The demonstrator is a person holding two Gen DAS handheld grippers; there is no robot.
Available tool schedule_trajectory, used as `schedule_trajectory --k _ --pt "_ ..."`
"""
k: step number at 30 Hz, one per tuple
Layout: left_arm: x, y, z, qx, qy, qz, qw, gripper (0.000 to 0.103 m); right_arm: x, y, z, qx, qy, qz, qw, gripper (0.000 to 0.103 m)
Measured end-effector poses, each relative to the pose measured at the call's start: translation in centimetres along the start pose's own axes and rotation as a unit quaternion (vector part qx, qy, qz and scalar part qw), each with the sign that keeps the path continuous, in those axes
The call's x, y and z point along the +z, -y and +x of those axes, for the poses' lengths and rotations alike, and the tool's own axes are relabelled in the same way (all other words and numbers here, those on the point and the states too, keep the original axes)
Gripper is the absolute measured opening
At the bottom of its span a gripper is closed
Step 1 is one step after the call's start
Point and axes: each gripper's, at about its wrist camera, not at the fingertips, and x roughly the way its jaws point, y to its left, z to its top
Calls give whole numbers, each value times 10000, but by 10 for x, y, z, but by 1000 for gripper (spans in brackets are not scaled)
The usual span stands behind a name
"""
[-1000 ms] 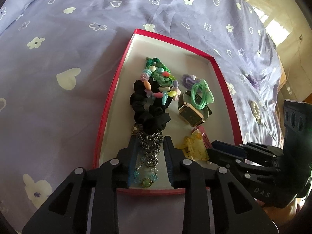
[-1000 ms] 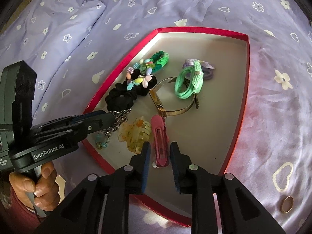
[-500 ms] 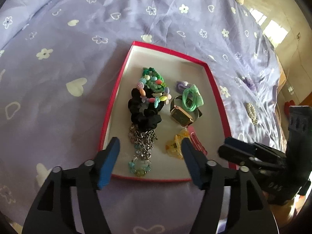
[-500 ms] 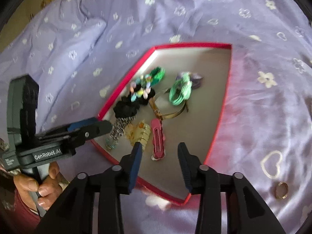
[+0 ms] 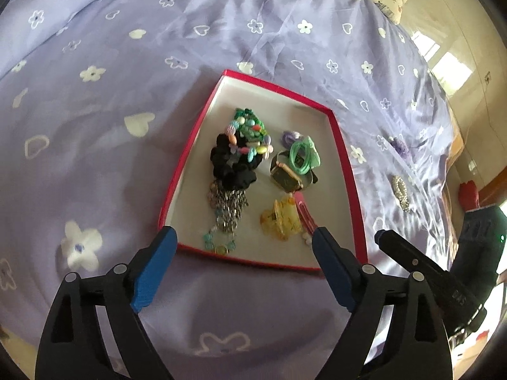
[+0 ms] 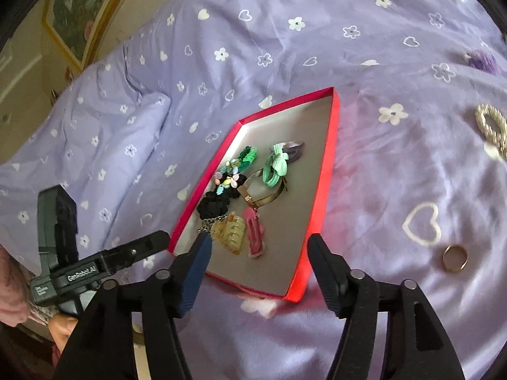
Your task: Organize jewelry
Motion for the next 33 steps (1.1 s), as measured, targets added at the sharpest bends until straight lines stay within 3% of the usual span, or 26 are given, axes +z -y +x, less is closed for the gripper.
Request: schedule_trajectory --k 8,16,22,26,27,29,33 --pt "-20 -6 -17 326 195 -137 9992 88 -19 2 -16 354 354 232 9985 77" --pt "-30 3 -46 949 673 278 9928 92 -25 -14 -36 1 585 -207 9981 82" --pt "-36 19 -68 1306 1109 720 9826 101 -20 -30 -55 -435 800 -628 9939 88" --pt "-36 34 -77 1500 1390 1067 9730 103 -9 -48 -75 -685 1173 -1142 9841 97" --pt "-36 37 -77 1565 1428 1132 9707 103 -7 -52 -78 -740 1284 -1299 9804 103" --pt "-35 41 -73 1706 1420 1261 9669 103 -5 -58 -77 -863 1237 -1565 9761 103" --pt "-39 40 -61 1777 1267 1238 9680 103 -12 -53 -67 -781 1062 -1470 9803 103"
